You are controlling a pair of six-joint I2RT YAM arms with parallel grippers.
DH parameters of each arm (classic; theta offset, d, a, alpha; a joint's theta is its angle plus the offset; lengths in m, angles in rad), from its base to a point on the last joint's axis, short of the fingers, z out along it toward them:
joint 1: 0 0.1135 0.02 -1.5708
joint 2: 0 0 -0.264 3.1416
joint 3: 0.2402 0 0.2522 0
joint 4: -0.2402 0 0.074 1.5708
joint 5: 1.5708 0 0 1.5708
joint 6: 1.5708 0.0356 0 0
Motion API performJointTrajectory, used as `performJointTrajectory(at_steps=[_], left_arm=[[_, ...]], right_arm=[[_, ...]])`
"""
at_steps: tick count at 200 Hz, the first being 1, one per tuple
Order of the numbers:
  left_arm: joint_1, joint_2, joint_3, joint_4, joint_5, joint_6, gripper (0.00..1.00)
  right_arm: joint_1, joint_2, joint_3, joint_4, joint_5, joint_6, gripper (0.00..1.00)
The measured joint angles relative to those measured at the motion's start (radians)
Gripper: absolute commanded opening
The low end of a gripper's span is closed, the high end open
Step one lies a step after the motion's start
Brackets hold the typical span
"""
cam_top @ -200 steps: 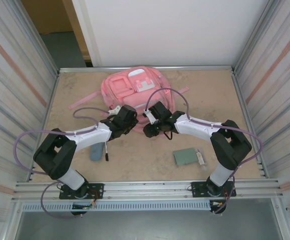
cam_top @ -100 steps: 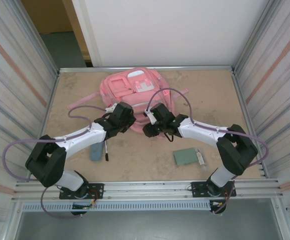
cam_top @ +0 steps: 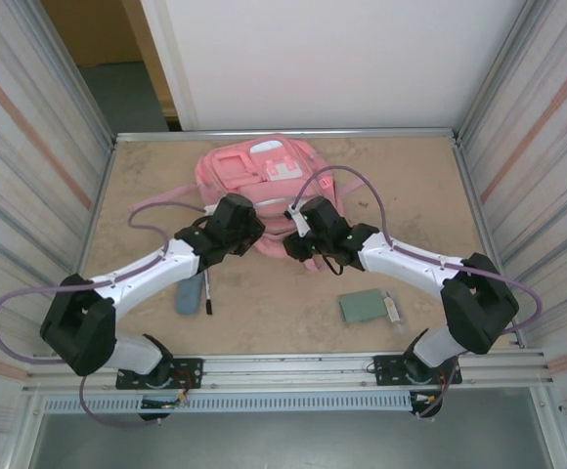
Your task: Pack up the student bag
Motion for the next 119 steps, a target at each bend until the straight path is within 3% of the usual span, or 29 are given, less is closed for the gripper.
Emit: performJointTrajectory(at_steps=[45, 72, 102, 119], left_arm=[[0.011, -0.049, -0.015, -0.029, -0.004, 0.003, 0.0], [0.029, -0.049, -0.021, -0.034, 0.012, 0.008, 0.0], [0.054, -0.04, -0.039, -0.016, 0.08, 0.007, 0.0], [0.061, -0.034, -0.041, -0.012, 0.101, 0.007, 0.0]], right_arm=[[-0.005, -0.016, 0.05, -0.076, -0.077, 0.004, 0.19], [-0.032, -0.03, 0.075, -0.106, -0.208, 0.022, 0.28], [-0.071, -0.034, 0.084, -0.098, -0.416, 0.027, 0.32], [-0.082, -0.035, 0.084, -0.103, -0.459, 0.03, 0.37]])
